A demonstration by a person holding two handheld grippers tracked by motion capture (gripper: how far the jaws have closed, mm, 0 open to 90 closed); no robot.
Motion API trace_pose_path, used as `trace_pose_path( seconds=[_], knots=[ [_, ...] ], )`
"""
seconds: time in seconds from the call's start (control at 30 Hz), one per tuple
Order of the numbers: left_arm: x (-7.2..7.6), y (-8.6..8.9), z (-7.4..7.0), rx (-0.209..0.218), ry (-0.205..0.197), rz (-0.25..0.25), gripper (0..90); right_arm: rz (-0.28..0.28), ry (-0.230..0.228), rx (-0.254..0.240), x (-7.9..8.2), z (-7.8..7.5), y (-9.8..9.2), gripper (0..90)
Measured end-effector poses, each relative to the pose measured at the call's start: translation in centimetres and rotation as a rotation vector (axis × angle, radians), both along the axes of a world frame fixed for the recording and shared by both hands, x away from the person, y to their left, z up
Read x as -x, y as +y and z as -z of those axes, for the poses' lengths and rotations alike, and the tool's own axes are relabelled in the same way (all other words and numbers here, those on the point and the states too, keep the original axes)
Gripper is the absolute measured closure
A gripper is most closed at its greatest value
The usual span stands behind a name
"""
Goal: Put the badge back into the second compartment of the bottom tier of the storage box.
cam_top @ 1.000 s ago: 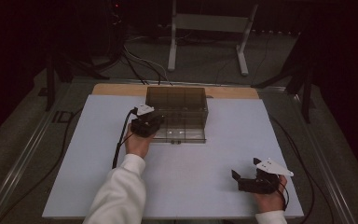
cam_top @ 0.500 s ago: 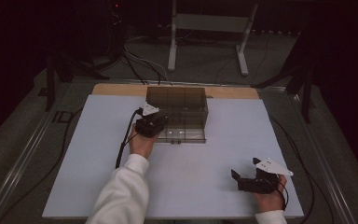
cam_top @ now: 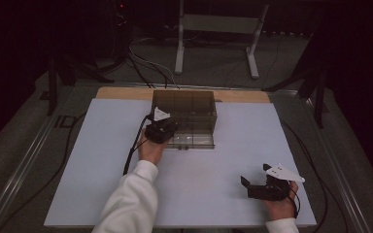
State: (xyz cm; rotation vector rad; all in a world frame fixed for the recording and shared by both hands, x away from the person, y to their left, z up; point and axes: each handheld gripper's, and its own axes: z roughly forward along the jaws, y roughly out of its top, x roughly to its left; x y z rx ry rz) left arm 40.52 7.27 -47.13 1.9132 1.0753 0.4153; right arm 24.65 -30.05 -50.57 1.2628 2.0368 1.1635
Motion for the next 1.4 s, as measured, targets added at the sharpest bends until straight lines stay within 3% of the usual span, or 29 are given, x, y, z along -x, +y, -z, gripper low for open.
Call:
trace_pose_path(
  seconds=[0.27,0.9,0.93,1.33,1.4],
  knots=[
    [-0.2,-0.3,0.5,-0.011,0.007,-0.003,82.3,-0.001,0.0,-0.001,0.0,0.0,0.0,0.1],
    [-0.5,-1.5,2.4,-0.083,0.035,0.009,82.2,-0.004,0.002,0.001,0.1,0.0,0.1,0.1],
    [-0.5,-1.6,2.4,-0.086,0.036,0.007,86.2,-0.004,0.002,0.001,0.1,0.0,0.1,0.1],
    [-0.5,-1.5,2.6,-0.073,0.046,0.016,86.2,-0.006,0.003,0.002,0.1,0.0,0.2,0.1],
    [-0.4,-1.3,2.5,-0.065,0.046,0.019,79.3,-0.005,0.004,0.002,0.1,0.0,0.2,0.1]
  ],
)
